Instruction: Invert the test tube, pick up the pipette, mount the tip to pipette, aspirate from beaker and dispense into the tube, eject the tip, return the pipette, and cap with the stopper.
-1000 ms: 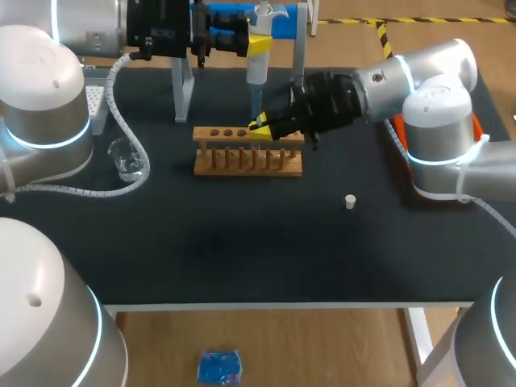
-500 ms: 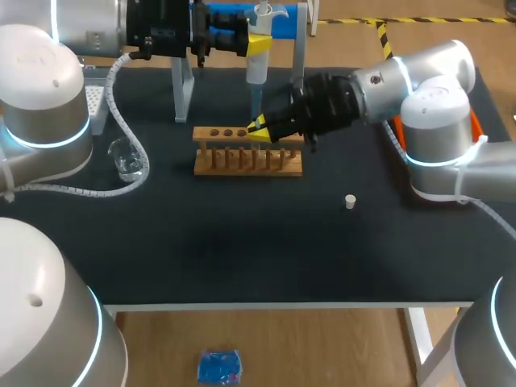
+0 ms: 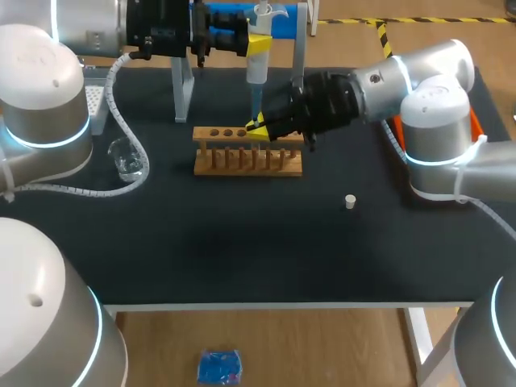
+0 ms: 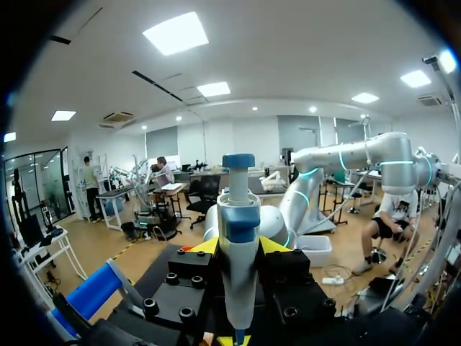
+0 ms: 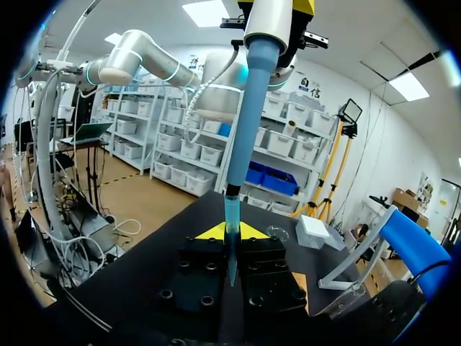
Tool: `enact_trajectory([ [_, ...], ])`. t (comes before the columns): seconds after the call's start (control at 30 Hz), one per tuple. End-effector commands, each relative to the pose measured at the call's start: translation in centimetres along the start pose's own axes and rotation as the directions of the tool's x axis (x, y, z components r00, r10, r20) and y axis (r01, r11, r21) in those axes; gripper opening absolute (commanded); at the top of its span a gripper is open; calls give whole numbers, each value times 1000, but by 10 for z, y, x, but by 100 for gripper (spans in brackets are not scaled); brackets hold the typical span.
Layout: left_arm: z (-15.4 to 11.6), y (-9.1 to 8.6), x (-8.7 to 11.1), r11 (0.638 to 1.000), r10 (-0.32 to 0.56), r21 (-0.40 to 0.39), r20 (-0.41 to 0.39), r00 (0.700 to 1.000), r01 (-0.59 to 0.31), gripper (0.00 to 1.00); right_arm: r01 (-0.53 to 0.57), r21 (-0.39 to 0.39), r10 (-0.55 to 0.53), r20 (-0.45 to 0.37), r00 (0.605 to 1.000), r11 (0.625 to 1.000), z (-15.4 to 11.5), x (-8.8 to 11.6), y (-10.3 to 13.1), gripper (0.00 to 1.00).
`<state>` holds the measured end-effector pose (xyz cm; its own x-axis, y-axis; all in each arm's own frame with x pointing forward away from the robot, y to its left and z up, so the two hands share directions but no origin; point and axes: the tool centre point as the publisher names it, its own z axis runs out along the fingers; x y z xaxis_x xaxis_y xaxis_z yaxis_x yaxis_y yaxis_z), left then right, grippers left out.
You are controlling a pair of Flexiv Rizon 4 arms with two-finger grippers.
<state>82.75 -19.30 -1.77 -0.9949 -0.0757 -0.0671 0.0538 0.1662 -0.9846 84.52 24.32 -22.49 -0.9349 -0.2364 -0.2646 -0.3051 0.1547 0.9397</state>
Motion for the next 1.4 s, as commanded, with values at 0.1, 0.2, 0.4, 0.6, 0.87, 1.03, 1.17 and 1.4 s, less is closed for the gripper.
enact_trajectory([
  [0.1, 0, 0, 1, 1000, 1, 3, 3, 1000, -1, 0, -22, -25, 22, 0, 1000, 999, -3, 3, 5, 0],
  [0.2, 0, 0, 1, 1000, 1, 3, 3, 1000, -1, 0, -62, -53, 62, 0, 998, 997, -2, 4, 7, 0],
  [0.4, 0, 0, 1, 1000, 1, 3, 3, 1000, -1, 0, -132, -106, 133, 5, 991, 986, 0, 7, 10, 0],
  [0.6, 0, 0, 1, 1000, 1, 3, 3, 1000, -1, 0, -192, -163, 198, 22, 980, 968, 2, 7, 12, 0],
  [0.87, 0, 0, 1, 1000, 1, 3, 3, 1000, -1, 0, -212, -244, 238, 82, 968, 946, 5, 5, 17, 0],
  [1.03, 0, 0, 1, 1000, 1, 3, 3, 1000, -1, 0, -219, -267, 253, 97, 963, 938, 8, 4, 18, 0],
  [1.17, 0, 0, 1, 1000, 1, 3, 3, 1000, -1, 0, -212, -263, 246, 102, 964, 941, 9, 4, 18, 0],
  [1.4, 0, 0, 1, 1000, 1, 3, 3, 1000, -1, 0, -178, -270, 221, 140, 965, 946, 6, 0, 18, 0],
])
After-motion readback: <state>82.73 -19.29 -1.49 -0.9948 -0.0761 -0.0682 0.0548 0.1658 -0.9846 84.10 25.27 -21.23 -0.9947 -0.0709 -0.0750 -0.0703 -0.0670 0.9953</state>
